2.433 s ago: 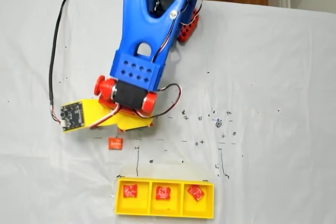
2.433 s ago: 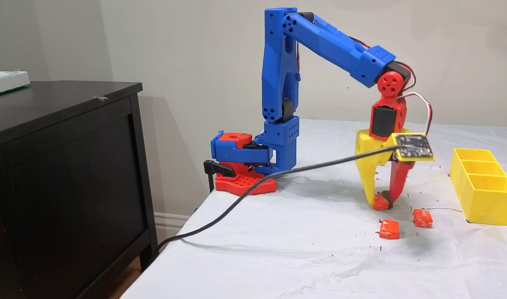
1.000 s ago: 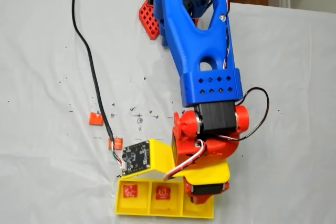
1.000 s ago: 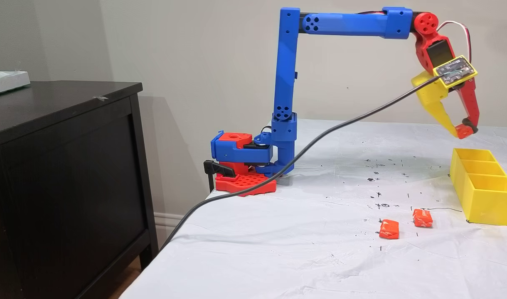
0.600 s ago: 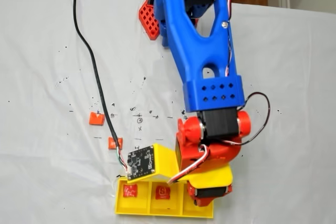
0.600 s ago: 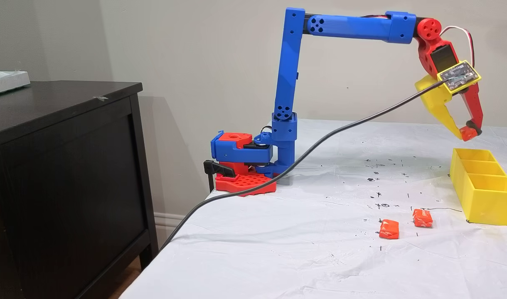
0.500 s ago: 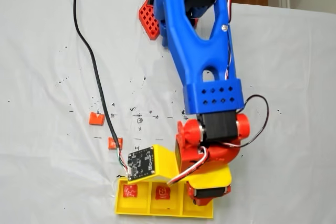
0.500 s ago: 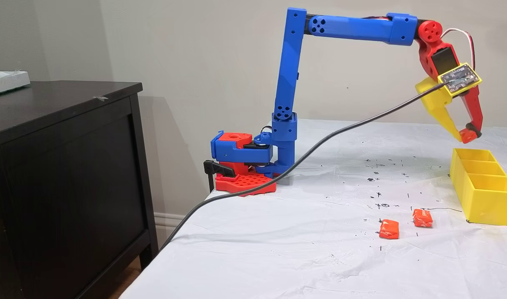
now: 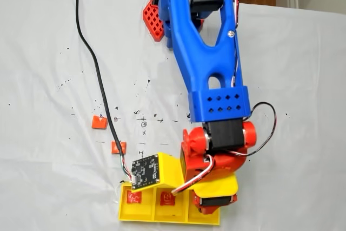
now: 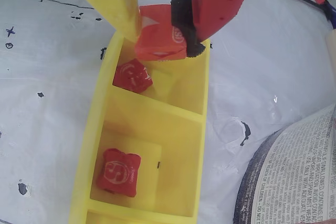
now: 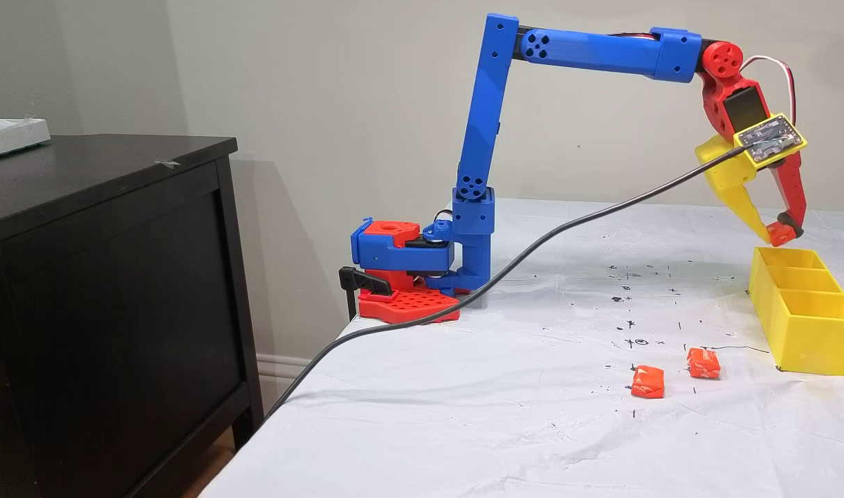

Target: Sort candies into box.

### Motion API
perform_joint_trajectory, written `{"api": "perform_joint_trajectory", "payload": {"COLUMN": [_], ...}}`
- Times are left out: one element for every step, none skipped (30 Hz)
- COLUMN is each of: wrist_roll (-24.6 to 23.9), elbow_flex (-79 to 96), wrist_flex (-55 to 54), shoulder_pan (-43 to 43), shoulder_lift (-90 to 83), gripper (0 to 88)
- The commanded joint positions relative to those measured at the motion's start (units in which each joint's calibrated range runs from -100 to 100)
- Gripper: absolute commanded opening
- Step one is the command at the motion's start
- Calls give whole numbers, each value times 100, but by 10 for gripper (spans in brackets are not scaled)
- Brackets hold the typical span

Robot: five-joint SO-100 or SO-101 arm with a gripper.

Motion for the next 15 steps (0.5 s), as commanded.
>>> {"api": "perform_joint_trajectory", "payload": {"wrist_roll": [20,29,39,44,44,44,49,49,49,49,49,49,49,49,59], "elbow_flex": [-619,-628,-647,-665,-692,-701,-701,-719,-738,-756,-765,-774,-783,-801,-801], "wrist_flex": [4,20,45,70,102,127,143,168,192,217,233,250,274,307,323], "shoulder_pan": [-61,-61,-52,-52,-43,-43,-43,-43,-43,-34,-34,-34,-34,-16,-7], "shoulder_lift": [-117,-108,-100,-91,-83,-74,-74,-74,-74,-74,-74,-74,-91,-108,-134], "gripper": [170,195,217,229,239,247,253,262,269,269,270,271,269,259,234]}}
